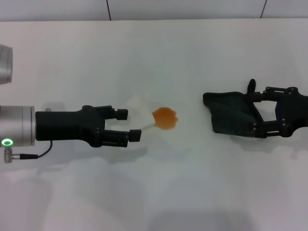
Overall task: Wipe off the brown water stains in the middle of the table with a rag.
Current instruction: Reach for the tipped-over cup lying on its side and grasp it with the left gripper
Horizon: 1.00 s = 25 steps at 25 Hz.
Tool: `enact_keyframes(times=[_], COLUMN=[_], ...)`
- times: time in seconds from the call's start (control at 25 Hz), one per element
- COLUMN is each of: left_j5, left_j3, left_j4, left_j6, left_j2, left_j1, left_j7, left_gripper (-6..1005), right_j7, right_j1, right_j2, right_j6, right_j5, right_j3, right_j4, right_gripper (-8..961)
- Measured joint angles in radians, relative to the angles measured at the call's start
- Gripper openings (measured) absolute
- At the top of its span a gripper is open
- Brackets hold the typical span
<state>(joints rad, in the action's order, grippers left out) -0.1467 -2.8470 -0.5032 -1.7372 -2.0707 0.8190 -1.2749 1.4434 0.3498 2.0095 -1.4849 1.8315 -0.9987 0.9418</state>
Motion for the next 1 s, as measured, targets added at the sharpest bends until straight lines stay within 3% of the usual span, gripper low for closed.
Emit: enact_keyframes(times=[0.2, 0.32, 0.4, 0.44, 0.6, 0.64, 0.76, 1.0], left_j5=[0.096, 0.199, 0.227, 0.301, 0.398, 0.49, 0.577, 0.757], left_j3=[-0.001, -0.001, -0.001, -0.001, -0.002, -0.003, -0.003, -0.003], left_j4=[-0.081, -0.2, -0.233, -0.292, -0.342, -0.385, -0.4, -0.373], left_j6=[-0.132, -0.188, -0.192, -0.187, -0.162, -0.133, -0.101, 0.102], left_j2=[0.016, 0.034, 0.04, 0.055, 0.063, 0.058, 0.046, -0.007], left_j1=[0.064, 0.145, 0.174, 0.243, 0.316, 0.395, 0.464, 0.567], left_j7=[-0.137, -0.252, -0.278, -0.318, -0.335, -0.329, -0.284, -0.231], left_gripper=[885, 885, 885, 885, 885, 884, 884, 884], right_j7=[0.0, 0.0, 0.0, 0.0, -0.001, -0.001, -0.001, -0.001], right_j1=[0.0, 0.0, 0.0, 0.001, 0.002, 0.002, 0.0, 0.002], right_j2=[0.0, -0.001, -0.001, -0.001, 0.0, 0.0, 0.0, 0.0], right_j6=[0.001, 0.005, 0.006, 0.006, 0.006, 0.006, 0.006, 0.006], right_j5=[0.002, 0.005, 0.005, 0.005, 0.004, 0.003, 0.0, -0.001], right_j3=[0.001, 0.001, 0.002, 0.002, 0.002, 0.002, 0.002, 0.002], right_j4=[0.003, 0.007, 0.01, 0.011, 0.009, 0.008, 0.008, 0.01], right_gripper=[857, 857, 857, 857, 857, 857, 857, 857])
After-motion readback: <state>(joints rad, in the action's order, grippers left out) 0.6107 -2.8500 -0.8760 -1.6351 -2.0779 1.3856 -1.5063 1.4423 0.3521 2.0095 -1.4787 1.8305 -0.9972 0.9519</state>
